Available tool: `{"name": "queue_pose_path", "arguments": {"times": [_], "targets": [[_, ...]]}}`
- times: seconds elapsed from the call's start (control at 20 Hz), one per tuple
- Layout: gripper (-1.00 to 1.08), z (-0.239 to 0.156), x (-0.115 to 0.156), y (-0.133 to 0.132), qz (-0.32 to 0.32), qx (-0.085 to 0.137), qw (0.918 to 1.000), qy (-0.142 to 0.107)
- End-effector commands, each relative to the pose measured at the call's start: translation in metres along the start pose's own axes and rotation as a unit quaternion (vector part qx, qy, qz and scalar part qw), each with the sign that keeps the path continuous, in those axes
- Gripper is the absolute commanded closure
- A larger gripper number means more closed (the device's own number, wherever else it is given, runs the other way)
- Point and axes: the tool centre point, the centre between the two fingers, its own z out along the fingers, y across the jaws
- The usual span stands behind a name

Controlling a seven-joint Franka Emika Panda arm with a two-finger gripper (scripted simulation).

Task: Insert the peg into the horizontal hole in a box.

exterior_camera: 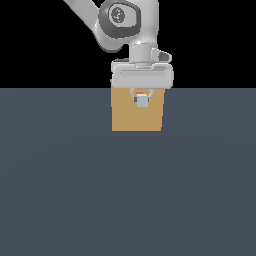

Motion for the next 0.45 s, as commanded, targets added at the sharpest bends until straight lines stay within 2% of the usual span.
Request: {"name": "queue_pose_path", "arguments": {"times": [0.0,0.2,0.4], "targets": [[1.08,-0.002,0.02,0.001,0.0,-0.002,1.0,0.0],[1.08,-0.002,0.04,0.001,0.0,-0.002,1.0,0.0],[1.08,-0.002,0.046,0.002,0.0,-0.002,1.0,0.0]]}}
